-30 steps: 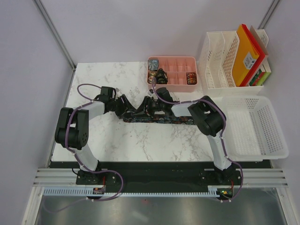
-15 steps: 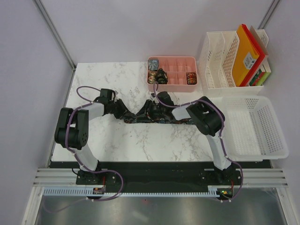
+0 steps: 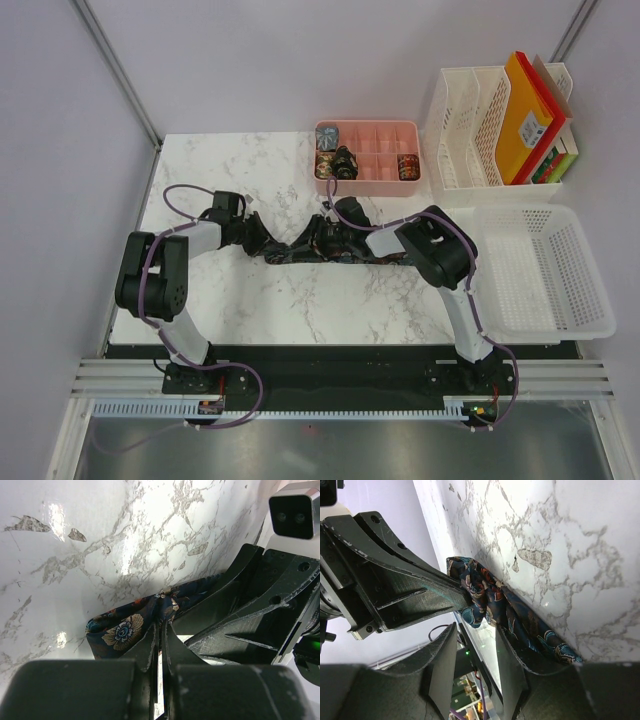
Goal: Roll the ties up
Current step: Roll the tie at the center of the board.
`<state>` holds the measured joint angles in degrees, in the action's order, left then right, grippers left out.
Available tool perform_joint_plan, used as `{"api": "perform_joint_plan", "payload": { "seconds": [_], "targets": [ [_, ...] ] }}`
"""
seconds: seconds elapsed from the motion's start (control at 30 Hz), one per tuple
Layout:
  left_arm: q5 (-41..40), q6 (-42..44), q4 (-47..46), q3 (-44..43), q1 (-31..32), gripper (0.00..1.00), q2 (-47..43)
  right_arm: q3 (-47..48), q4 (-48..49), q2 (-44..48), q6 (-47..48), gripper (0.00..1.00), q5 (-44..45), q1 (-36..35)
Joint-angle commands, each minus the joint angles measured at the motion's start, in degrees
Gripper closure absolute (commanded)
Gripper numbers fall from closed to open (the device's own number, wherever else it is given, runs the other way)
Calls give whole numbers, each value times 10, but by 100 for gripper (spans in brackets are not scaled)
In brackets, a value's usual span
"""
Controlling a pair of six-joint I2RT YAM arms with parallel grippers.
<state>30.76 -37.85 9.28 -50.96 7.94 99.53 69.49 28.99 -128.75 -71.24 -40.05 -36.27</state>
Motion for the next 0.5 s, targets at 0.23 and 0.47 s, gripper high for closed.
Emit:
{"api": "perform_joint_plan", "payload": {
  "seconds": [0.23,0.47],
  "targets": [
    [19,22,15,8,7,96,1,33,-31,-25,32,57,38,-12],
    [23,19,14,5,8,93,4,46,-66,-29,62,58,48,-19]
  ]
}}
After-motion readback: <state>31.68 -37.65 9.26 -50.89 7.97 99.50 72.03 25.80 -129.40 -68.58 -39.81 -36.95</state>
